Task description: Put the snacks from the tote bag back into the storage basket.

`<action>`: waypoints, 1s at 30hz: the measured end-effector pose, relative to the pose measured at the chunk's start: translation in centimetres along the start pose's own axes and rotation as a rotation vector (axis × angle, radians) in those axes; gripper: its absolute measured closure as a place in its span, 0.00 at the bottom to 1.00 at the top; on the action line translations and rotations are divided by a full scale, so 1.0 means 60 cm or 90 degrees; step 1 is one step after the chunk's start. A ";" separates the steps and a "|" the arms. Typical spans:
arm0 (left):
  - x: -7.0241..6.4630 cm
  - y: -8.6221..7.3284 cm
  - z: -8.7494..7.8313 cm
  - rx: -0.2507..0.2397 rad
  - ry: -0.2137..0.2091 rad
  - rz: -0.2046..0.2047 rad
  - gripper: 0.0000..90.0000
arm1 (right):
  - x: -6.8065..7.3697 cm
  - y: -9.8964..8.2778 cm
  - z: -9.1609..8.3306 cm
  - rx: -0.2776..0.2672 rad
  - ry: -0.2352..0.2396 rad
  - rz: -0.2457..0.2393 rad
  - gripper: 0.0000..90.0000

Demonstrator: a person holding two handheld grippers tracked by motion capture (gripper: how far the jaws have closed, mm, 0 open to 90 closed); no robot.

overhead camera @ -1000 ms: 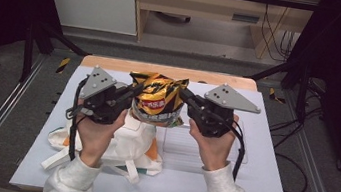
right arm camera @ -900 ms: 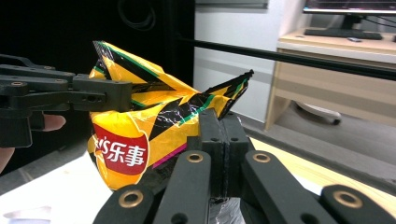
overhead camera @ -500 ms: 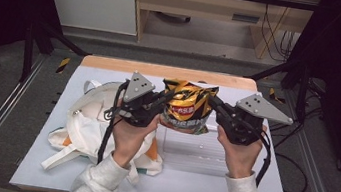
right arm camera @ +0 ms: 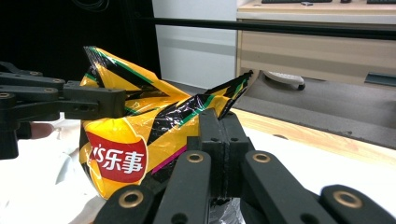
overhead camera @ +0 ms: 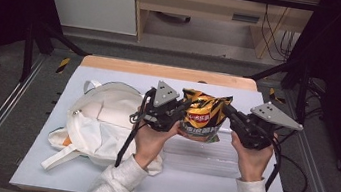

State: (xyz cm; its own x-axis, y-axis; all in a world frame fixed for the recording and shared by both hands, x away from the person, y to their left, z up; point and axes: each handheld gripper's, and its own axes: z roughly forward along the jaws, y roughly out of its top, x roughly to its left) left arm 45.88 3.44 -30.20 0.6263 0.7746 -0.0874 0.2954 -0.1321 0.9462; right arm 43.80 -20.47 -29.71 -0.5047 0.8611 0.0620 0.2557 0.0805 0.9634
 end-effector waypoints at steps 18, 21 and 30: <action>0.016 -0.050 0.040 0.031 0.025 -0.024 0.98 | -0.022 -0.046 0.049 0.042 0.004 0.014 1.00; 0.018 -0.059 0.044 0.040 0.032 -0.026 0.98 | -0.023 -0.052 0.057 0.052 0.001 0.013 1.00; 0.027 -0.078 0.051 0.056 0.047 -0.035 0.97 | -0.020 -0.068 0.081 0.076 -0.004 0.011 1.00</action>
State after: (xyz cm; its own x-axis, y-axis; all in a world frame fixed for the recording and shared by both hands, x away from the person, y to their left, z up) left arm 47.73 3.42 -35.73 0.5539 0.8249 -0.1127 0.3928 -0.1395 0.9090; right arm 47.36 -19.38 -34.98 -0.4941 0.8661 0.0755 0.3612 0.1255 0.9240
